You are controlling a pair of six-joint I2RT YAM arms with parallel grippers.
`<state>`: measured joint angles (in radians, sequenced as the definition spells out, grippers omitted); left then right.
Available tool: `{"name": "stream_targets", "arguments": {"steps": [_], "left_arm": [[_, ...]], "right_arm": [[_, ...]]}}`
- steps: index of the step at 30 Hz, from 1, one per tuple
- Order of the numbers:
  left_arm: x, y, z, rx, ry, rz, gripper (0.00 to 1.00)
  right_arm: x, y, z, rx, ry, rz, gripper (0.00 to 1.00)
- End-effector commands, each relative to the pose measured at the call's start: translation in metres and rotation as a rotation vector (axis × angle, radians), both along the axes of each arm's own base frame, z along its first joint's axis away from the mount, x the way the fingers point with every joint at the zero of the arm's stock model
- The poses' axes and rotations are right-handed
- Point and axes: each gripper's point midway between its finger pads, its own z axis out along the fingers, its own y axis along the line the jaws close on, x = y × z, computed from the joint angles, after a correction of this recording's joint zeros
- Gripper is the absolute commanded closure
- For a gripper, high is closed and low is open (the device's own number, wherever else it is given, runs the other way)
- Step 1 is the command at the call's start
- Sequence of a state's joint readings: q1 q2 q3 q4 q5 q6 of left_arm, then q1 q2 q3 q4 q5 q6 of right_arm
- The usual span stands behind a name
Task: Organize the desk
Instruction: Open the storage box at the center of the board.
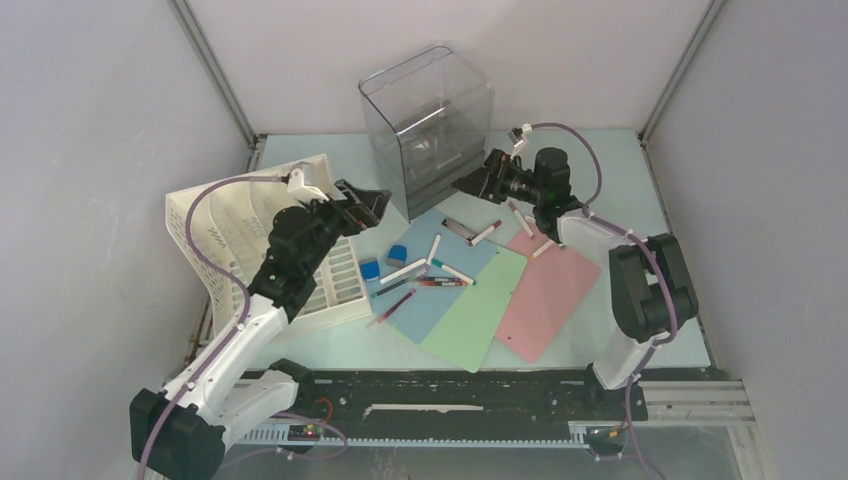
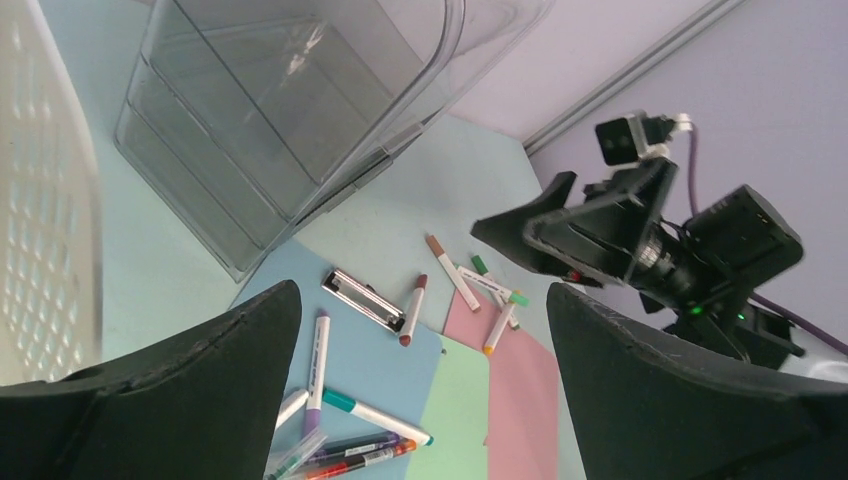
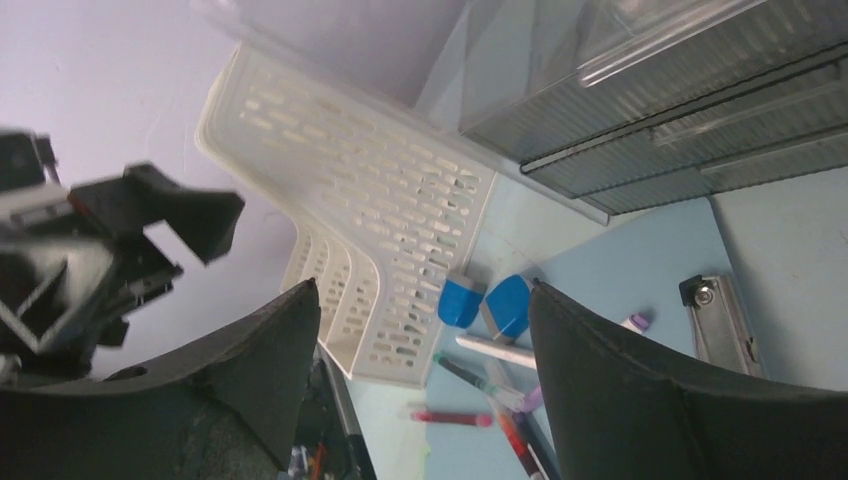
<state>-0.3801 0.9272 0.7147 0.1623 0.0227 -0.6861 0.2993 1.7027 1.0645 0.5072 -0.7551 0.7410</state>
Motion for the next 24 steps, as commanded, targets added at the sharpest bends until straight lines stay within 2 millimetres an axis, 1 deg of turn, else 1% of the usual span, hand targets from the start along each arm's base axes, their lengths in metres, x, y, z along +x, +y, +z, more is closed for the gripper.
{"name": "stream_targets", "arguments": {"steps": [1, 4, 7, 14, 17, 21, 24], "left_arm": [[-0.004, -0.006, 0.02, -0.059, -0.066, -0.04, 0.0], [-0.004, -0.007, 0.018, -0.06, -0.068, -0.048, 0.0], [-0.004, -0.009, 0.016, -0.059, -0.069, -0.054, 0.0], [-0.002, -0.011, 0.011, -0.062, -0.072, -0.066, 0.0], [-0.001, -0.013, 0.01, -0.064, -0.071, -0.074, 0.0], [0.001, -0.016, 0.01, -0.072, -0.071, -0.083, 0.0], [0.001, -0.017, 0.01, -0.075, -0.069, -0.089, 0.0]], "right_arm": [[0.031, 0.005, 0.014, 0.091, 0.036, -0.084, 0.2], [0.042, 0.013, 0.008, 0.121, 0.074, -0.067, 0.29], [0.056, 0.019, 0.0, 0.14, 0.103, -0.067, 0.34], [0.085, 0.022, -0.009, 0.185, 0.149, -0.061, 0.46], [0.096, 0.021, -0.012, 0.187, 0.161, -0.068, 0.48], [0.111, 0.02, -0.022, 0.18, 0.199, -0.087, 0.48], [0.12, 0.018, -0.024, 0.182, 0.214, -0.102, 0.49]]}}
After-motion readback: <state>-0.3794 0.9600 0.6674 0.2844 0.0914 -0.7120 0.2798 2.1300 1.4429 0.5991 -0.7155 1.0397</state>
